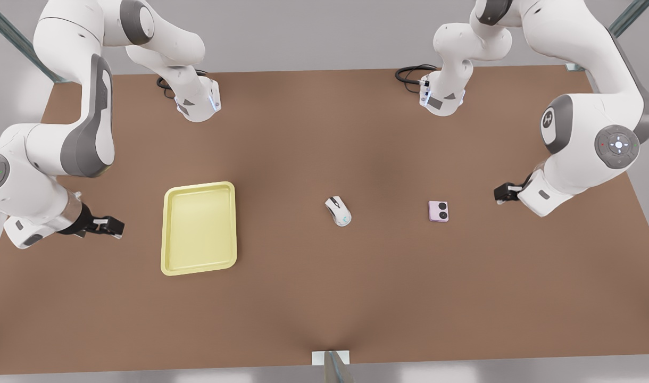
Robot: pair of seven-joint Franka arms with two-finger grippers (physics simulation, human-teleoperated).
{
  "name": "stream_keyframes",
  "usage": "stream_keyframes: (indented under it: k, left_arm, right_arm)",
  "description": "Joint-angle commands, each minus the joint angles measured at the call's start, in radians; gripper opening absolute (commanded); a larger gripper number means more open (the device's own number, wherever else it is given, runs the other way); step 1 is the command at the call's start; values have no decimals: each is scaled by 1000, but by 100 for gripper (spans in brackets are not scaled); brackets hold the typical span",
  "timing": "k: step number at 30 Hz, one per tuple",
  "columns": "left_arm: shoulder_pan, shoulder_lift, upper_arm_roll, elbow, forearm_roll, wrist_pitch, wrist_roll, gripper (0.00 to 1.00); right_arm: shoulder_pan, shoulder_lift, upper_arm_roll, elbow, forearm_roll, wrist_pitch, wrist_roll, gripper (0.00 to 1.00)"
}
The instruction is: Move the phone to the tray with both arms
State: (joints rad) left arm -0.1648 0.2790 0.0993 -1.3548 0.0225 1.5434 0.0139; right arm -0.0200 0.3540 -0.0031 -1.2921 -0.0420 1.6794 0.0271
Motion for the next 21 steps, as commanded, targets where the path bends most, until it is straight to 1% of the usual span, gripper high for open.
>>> stream_keyframes:
  k: [1,3,6,9,12,16,21]
  left_arm:
    - [-2,3,-1,-1,0,27,17,100]
    - [-24,49,-6,-9,-18,64,5,100]
    - [-88,68,-7,-210,-67,291,-49,100]
    - [-124,35,-9,-500,-69,641,-149,100]
    - [-127,61,-13,-642,-88,836,-178,100]
    - [-124,114,-12,-719,-90,954,-180,100]
    - [-124,127,-6,-770,-90,969,-169,100]
  right_arm:
    - [0,-1,0,1,1,22,11,100]
    - [0,-1,0,1,1,22,11,100]
    - [0,-1,0,1,1,22,11,100]
    - [0,-1,-1,1,1,22,11,100]
    - [0,-3,0,1,1,22,11,100]
    - [0,-1,0,1,1,22,11,100]
    - [0,-1,0,1,1,22,10,100]
